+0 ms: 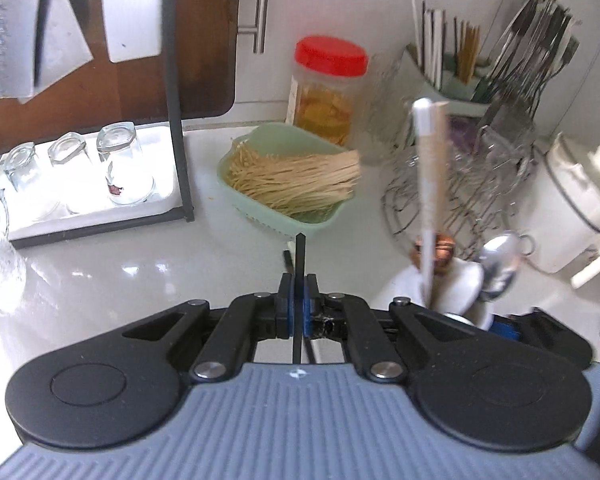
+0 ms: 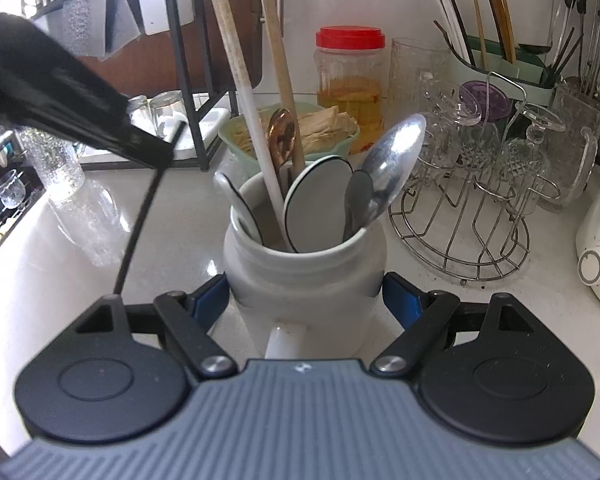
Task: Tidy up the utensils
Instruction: 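Lift the black chopstick with the left tool and carry it above the mug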
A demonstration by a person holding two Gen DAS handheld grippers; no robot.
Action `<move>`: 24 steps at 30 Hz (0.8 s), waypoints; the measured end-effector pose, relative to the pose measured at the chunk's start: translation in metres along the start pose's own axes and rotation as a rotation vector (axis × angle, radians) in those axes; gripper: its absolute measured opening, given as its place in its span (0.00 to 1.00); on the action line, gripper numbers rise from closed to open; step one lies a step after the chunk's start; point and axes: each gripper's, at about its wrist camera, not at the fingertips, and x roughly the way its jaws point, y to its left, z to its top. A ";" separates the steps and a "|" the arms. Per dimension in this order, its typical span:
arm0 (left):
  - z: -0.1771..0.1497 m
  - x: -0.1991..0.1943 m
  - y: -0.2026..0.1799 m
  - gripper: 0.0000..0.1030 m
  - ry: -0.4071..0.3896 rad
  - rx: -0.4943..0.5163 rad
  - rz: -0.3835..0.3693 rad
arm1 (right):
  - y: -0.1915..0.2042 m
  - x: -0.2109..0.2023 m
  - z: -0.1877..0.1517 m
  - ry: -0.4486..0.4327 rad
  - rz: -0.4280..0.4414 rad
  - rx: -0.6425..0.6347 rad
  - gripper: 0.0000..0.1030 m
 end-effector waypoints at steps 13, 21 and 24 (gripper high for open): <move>-0.025 -0.037 -0.009 0.05 -0.016 -0.022 -0.049 | 0.001 0.001 0.000 0.002 -0.002 -0.007 0.83; -0.022 -0.059 -0.012 0.05 -0.040 -0.031 -0.075 | 0.001 0.001 0.001 0.007 -0.002 -0.005 0.84; -0.021 -0.069 -0.017 0.05 -0.052 -0.022 -0.083 | 0.001 0.001 0.001 0.007 -0.002 -0.005 0.84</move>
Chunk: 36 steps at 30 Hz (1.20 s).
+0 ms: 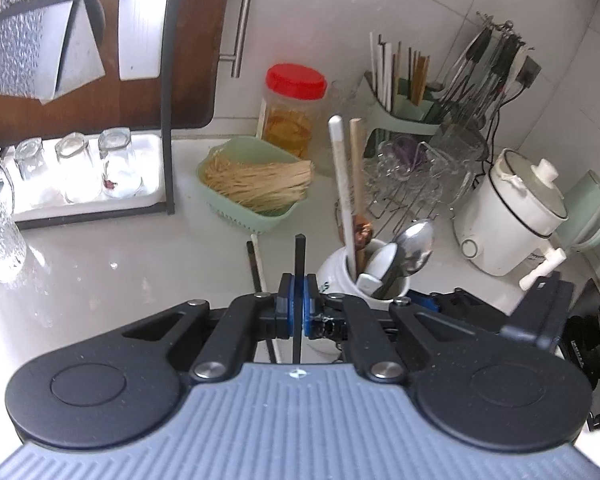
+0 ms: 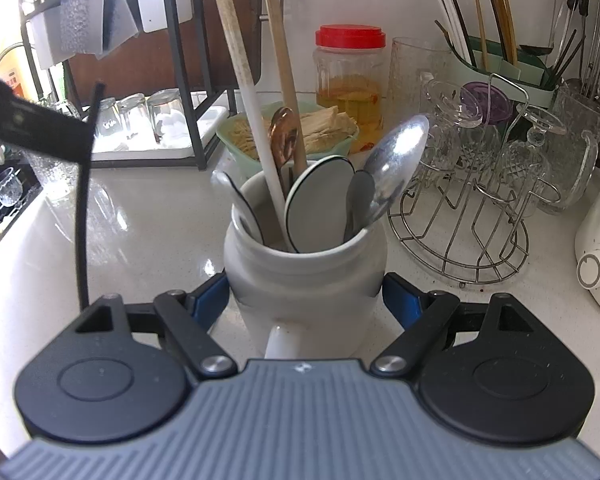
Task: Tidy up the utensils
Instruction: 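Lift the black chopstick with the left tool and carry it above the mug, then lower the black chopstick into the mug with the left tool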
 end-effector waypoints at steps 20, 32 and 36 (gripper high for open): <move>0.016 -0.038 -0.021 0.04 -0.063 0.077 -0.037 | 0.000 0.000 -0.001 -0.013 0.005 0.001 0.83; 0.042 -0.056 -0.034 0.04 -0.090 0.155 -0.036 | 0.000 -0.001 -0.002 -0.023 0.002 0.007 0.83; 0.055 -0.069 -0.040 0.05 -0.120 0.178 -0.039 | 0.000 -0.001 -0.002 -0.026 0.001 0.007 0.83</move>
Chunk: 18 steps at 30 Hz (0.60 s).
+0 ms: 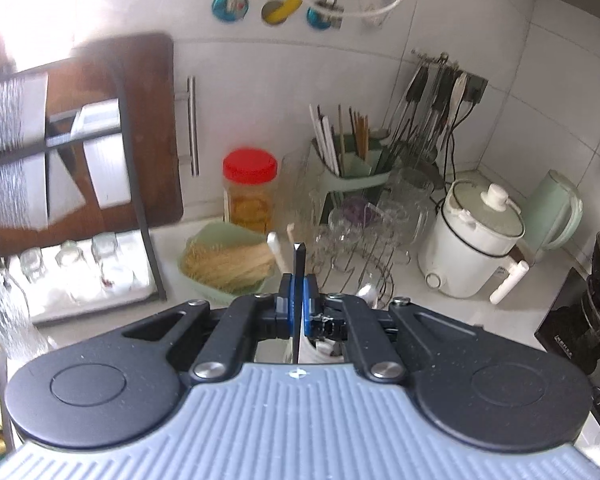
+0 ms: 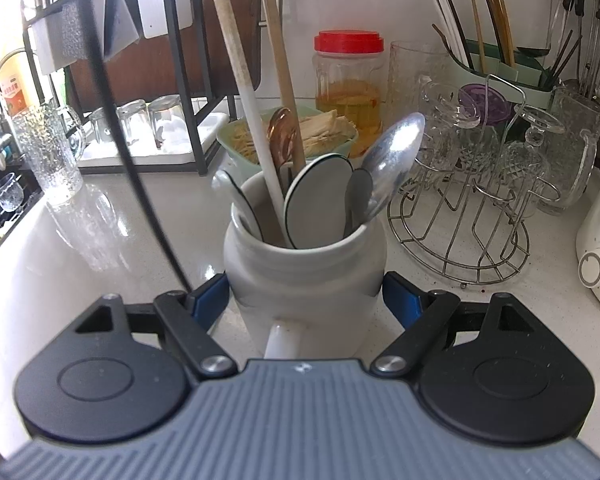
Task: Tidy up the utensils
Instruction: 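Lower the black chopstick into the mug with the left tool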
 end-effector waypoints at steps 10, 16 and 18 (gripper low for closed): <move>0.041 -0.036 -0.007 0.05 -0.090 0.044 0.003 | 0.001 0.000 -0.001 -0.005 -0.003 0.002 0.84; 0.051 -0.035 -0.017 0.05 -0.105 0.067 -0.018 | 0.001 0.000 0.000 -0.006 -0.003 0.002 0.84; 0.051 -0.032 -0.020 0.05 -0.108 0.071 -0.031 | 0.001 0.000 0.000 -0.005 -0.003 0.001 0.84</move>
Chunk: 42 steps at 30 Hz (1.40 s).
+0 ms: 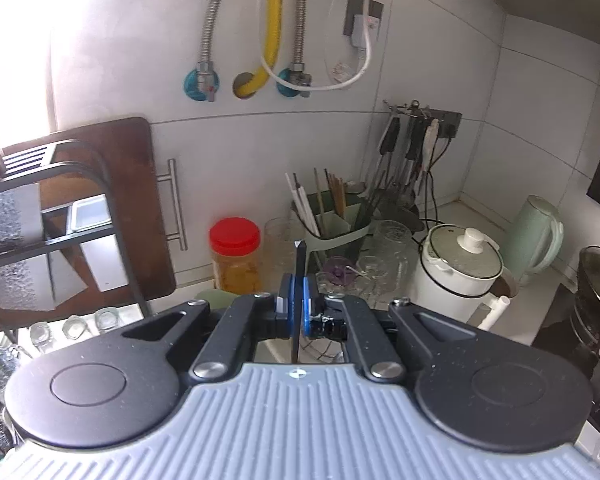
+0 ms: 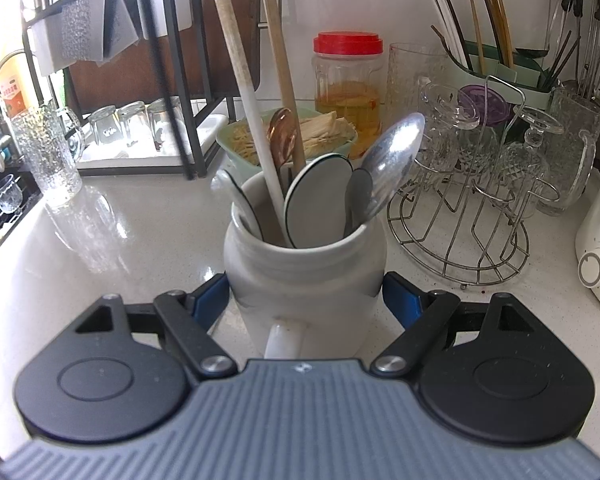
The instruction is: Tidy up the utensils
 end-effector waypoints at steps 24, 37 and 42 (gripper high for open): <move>-0.004 0.084 -0.010 0.05 0.215 0.038 -0.100 | 0.001 0.000 0.001 0.001 -0.005 -0.008 0.84; -0.003 0.149 -0.014 0.02 0.587 0.059 -0.198 | 0.003 0.001 0.001 -0.006 -0.011 -0.024 0.84; -0.016 0.165 -0.015 0.02 0.670 0.033 -0.196 | 0.003 0.001 0.000 -0.013 -0.011 -0.024 0.84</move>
